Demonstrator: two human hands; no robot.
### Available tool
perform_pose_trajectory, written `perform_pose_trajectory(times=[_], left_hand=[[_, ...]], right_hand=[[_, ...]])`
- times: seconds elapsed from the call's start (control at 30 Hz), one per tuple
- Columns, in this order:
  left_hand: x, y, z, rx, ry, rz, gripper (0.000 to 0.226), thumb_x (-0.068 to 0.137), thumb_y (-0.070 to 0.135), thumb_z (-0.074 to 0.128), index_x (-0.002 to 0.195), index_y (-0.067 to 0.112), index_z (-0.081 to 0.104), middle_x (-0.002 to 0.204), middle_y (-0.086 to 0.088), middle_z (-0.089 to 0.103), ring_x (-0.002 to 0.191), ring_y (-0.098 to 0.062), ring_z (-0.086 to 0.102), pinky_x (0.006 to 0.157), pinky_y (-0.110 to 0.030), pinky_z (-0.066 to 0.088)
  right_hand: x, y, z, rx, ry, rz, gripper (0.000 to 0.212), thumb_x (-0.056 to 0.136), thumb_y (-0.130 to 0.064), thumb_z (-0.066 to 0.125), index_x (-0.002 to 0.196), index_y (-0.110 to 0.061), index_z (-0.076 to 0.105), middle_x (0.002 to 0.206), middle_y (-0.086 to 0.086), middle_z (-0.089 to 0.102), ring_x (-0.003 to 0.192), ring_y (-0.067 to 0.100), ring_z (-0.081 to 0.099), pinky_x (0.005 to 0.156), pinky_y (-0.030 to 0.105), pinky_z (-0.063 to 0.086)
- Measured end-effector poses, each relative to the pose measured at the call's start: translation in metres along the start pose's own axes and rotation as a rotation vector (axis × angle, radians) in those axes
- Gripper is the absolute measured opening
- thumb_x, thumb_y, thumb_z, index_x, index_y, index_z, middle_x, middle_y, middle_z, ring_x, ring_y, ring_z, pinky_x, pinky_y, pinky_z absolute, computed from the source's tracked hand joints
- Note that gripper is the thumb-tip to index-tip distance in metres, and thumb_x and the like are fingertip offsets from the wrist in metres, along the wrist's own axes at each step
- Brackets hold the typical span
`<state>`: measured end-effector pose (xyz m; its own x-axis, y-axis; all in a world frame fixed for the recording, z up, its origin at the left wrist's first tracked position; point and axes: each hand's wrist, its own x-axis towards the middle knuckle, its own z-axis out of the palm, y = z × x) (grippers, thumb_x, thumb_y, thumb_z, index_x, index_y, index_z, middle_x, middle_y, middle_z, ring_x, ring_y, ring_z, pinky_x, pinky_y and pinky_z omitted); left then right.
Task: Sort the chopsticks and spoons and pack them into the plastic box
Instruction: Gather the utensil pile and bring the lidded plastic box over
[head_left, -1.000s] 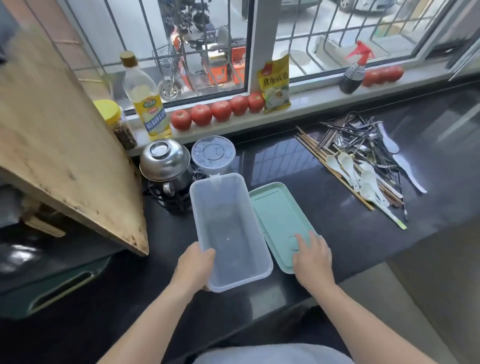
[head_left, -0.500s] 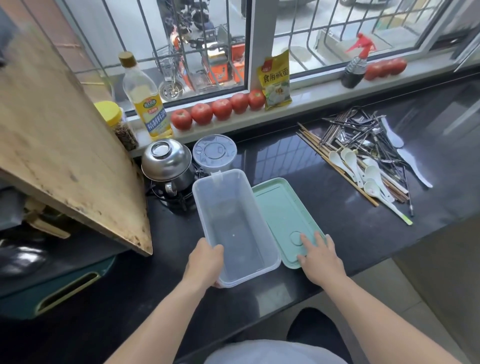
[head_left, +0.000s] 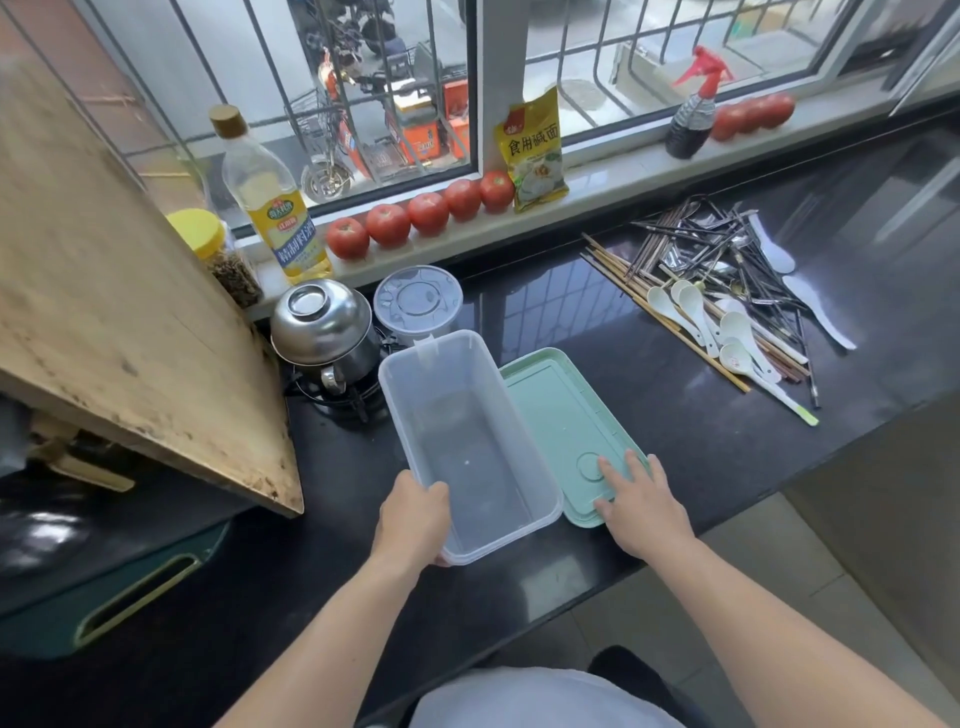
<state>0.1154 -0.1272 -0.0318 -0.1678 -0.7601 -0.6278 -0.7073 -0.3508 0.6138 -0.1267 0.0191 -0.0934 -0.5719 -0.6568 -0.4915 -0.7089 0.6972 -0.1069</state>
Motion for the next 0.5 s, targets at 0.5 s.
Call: perform_pose_trajectory(times=[0.5], left_hand=[[-0.018,0.016,-0.007,0.065,0.062,0.017,0.028,0.088,0.026,0.048,0.116,0.022,0.043,0.108,-0.003,0.062,0.09,-0.028,0.064,0.076,-0.047,0.061]], right_hand=[[0.003,0.001,0.001,-0.016,0.004,-0.019,0.061,0.104,-0.044,0.04,0.159,-0.037,0.016,0.168,0.001,0.004,0.153,0.031,-0.004,0.114,0.049,0.036]])
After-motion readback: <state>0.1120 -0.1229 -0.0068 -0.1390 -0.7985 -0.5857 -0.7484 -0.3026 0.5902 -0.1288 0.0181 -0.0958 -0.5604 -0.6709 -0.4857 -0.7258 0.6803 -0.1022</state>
